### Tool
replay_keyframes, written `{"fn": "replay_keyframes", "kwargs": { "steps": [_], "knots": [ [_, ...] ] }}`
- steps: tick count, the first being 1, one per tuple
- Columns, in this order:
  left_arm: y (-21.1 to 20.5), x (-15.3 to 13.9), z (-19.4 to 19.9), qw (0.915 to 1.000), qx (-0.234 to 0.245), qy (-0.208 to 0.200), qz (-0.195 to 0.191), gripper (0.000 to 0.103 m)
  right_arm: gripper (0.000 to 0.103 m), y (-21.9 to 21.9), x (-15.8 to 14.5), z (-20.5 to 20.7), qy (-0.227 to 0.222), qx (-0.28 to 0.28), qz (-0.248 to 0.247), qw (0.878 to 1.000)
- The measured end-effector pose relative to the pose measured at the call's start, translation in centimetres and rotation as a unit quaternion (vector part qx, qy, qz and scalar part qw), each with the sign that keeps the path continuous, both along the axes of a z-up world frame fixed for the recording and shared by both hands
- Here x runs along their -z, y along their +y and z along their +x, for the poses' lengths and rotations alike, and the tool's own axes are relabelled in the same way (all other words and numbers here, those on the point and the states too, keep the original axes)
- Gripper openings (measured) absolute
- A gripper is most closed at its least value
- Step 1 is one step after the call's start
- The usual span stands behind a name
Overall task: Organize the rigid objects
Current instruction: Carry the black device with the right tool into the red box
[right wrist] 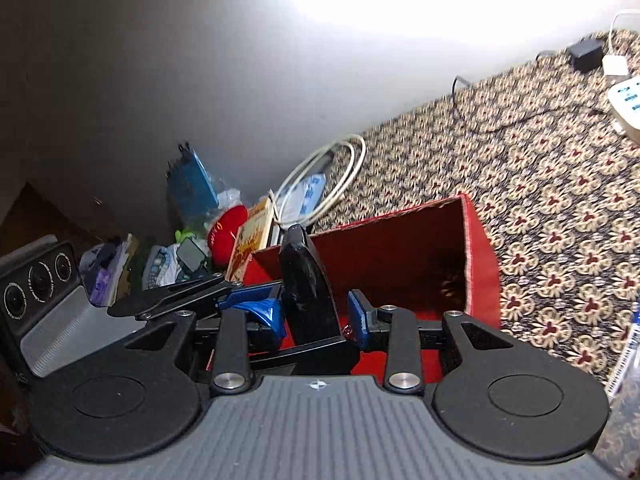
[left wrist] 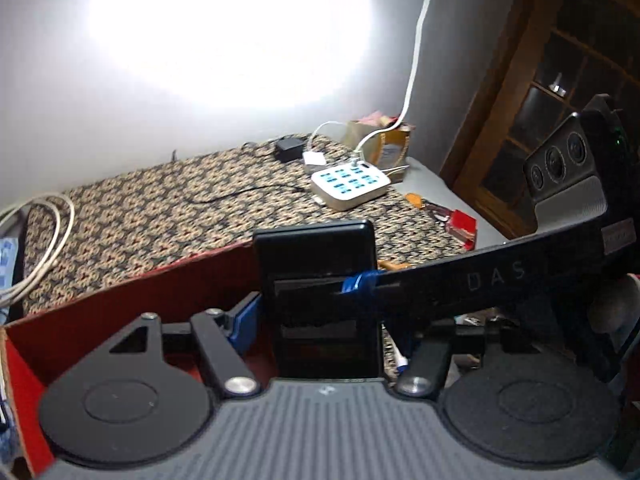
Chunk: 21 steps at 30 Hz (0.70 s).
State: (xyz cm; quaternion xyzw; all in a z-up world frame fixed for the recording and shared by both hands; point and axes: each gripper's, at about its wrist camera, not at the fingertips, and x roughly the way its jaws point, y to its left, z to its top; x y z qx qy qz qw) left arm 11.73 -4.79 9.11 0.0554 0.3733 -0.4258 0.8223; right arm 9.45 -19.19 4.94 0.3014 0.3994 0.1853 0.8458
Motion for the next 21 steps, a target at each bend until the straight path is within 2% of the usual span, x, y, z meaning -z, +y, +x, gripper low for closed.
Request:
{"fn": "replay_keyframes", "kwargs": {
  "steps": [6, 9, 13, 18, 21],
  "knots": [
    [1.8, 3.8, 5.4, 0.9966, -0.028, 0.077, 0.010, 0.062, 0.016, 1.7, 3.7, 4.8, 0.086, -0.021, -0.014, 0.996],
    [1.5, 5.7, 6.5, 0.9942, -0.034, 0.094, 0.041, 0.061, 0.015, 2.8, 5.1, 6.0, 0.107, -0.035, -0.041, 0.993],
    [1.0, 7.7, 7.7, 0.9909, -0.040, 0.106, 0.073, 0.061, 0.014, 3.8, 6.4, 7.1, 0.121, -0.044, -0.058, 0.990],
    [1.7, 8.4, 8.7, 0.9858, -0.058, 0.122, 0.100, 0.060, 0.011, 4.9, 6.8, 8.5, 0.142, -0.075, -0.061, 0.985],
    [1.9, 8.8, 9.0, 0.9830, -0.073, 0.123, 0.115, 0.059, 0.011, 6.1, 6.6, 8.8, 0.117, -0.085, -0.092, 0.985]
  ]
}}
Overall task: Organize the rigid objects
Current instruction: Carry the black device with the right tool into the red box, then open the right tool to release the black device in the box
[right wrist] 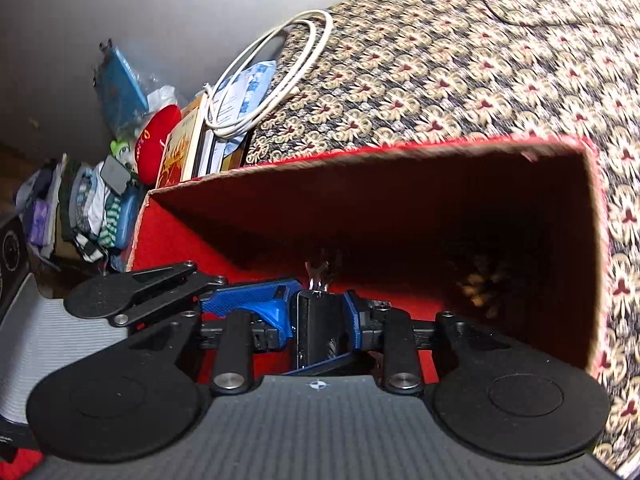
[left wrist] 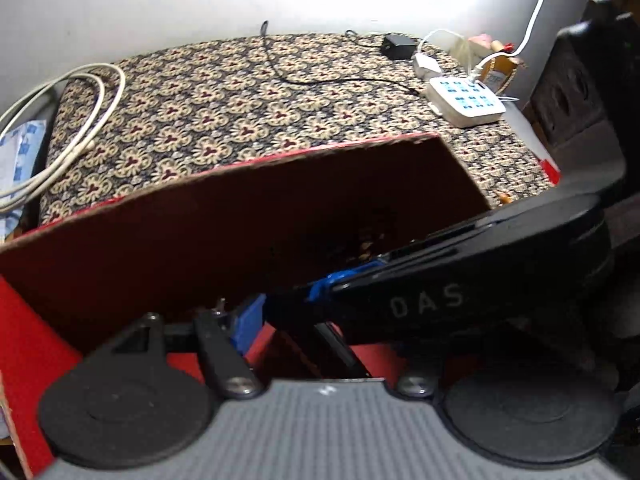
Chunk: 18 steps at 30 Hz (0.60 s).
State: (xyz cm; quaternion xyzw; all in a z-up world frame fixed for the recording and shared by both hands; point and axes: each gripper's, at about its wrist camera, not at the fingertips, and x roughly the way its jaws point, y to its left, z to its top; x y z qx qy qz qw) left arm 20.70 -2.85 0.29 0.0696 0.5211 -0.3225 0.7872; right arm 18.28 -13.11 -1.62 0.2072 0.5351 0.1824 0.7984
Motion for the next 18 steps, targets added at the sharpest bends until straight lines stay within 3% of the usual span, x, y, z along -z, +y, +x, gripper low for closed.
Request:
{"fn": "replay_keyframes", "kwargs": {
  "steps": [2, 8, 14, 18],
  "knots": [
    [0.4, 0.2, 0.4, 0.9999, -0.015, 0.008, -0.002, 0.059, 0.012, 0.5, -0.4, -0.3, -0.029, -0.002, -0.025, 0.999],
    [1.7, -0.1, 0.5, 0.9982, -0.054, 0.000, -0.027, 0.060, 0.012, -0.4, 0.1, -0.4, -0.071, 0.029, -0.035, 0.996],
    [3.6, 0.0, 0.3, 0.9934, -0.098, 0.005, -0.060, 0.060, 0.013, -1.0, -0.5, -0.9, -0.111, 0.051, -0.015, 0.992],
    [2.3, -0.5, -0.9, 0.9949, -0.089, -0.041, -0.023, 0.060, 0.013, -1.1, -0.7, -1.1, -0.119, 0.059, -0.015, 0.991]
  ]
}}
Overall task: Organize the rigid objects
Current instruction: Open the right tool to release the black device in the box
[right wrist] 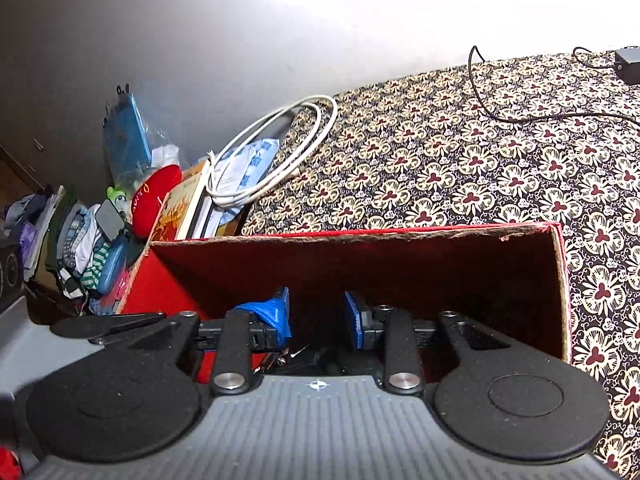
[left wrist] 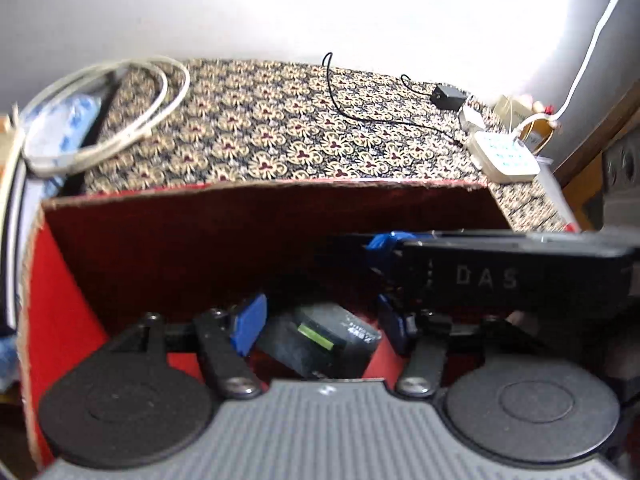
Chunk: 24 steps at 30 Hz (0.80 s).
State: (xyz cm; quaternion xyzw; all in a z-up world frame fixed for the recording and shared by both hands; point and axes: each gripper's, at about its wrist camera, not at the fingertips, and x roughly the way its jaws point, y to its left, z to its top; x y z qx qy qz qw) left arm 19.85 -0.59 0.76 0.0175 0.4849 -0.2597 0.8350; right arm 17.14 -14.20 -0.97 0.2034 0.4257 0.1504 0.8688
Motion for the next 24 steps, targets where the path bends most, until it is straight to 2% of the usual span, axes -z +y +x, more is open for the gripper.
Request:
{"fn": "replay_keyframes", "kwargs": {
  "steps": [4, 11, 19, 21, 24],
  "knots": [
    [-1.0, 0.2, -0.9, 0.9986, 0.011, -0.032, 0.041, 0.061, 0.013, 0.1, -0.2, -0.5, 0.001, 0.007, 0.000, 1.000],
    [-1.0, 0.7, -0.7, 0.9962, -0.024, -0.044, 0.072, 0.062, 0.014, 0.4, -1.2, -2.2, -0.008, 0.032, -0.043, 0.999],
    [-1.3, 0.4, -1.3, 0.9894, -0.055, -0.078, 0.110, 0.064, 0.014, 0.1, -1.0, -2.6, -0.042, 0.074, -0.052, 0.995],
    [-1.3, 0.3, -1.5, 0.9881, -0.061, -0.083, 0.114, 0.064, 0.014, 0.3, -0.8, -2.6, -0.061, 0.091, -0.068, 0.992],
    [-1.3, 0.3, -1.5, 0.9858, -0.074, -0.089, 0.122, 0.064, 0.014, 0.8, -0.7, -2.3, -0.055, 0.093, -0.093, 0.990]
  ]
}}
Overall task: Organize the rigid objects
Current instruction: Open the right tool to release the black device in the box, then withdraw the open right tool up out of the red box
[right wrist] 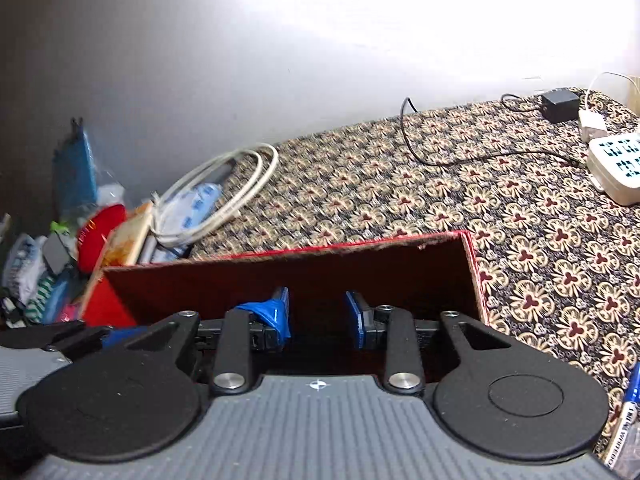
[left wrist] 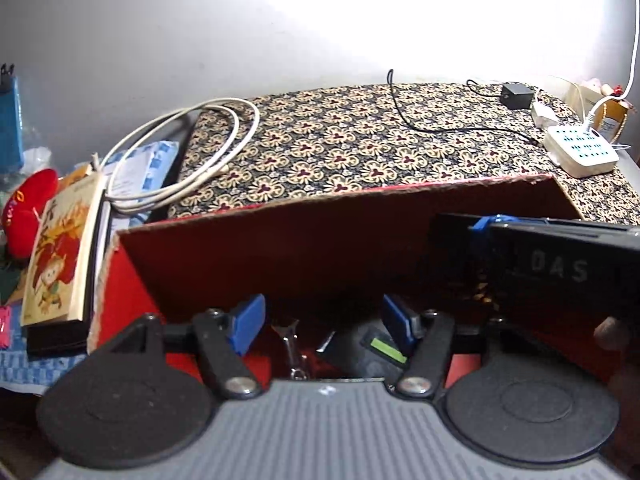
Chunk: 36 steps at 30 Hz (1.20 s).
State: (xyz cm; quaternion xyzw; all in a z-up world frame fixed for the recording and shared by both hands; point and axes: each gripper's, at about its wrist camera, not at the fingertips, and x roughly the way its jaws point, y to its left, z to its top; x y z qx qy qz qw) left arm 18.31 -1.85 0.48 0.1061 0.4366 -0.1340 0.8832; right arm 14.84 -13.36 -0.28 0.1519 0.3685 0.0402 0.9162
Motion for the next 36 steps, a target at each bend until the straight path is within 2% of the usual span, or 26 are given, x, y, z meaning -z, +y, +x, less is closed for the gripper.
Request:
{"fn": "replay_keyframes", "kwargs": {
  "steps": [3, 9, 21, 36],
  "knots": [
    [0.1, 0.0, 0.0, 0.9999, -0.010, -0.003, 0.005, 0.064, 0.014, 0.0, -0.2, -0.3, -0.011, -0.005, 0.004, 1.000],
    [0.2, 0.0, 0.2, 0.9996, -0.026, -0.006, 0.011, 0.064, 0.014, -0.8, 0.0, -0.5, -0.007, 0.018, 0.030, 0.999],
    [0.4, -0.1, 0.0, 0.9987, -0.045, -0.019, 0.014, 0.064, 0.015, -0.3, -0.9, -2.0, -0.069, 0.001, 0.021, 0.997],
    [0.2, -0.5, -0.7, 0.9972, -0.049, -0.049, 0.027, 0.065, 0.015, -0.2, -1.3, -2.8, -0.096, 0.005, 0.020, 0.995]
  ]
}}
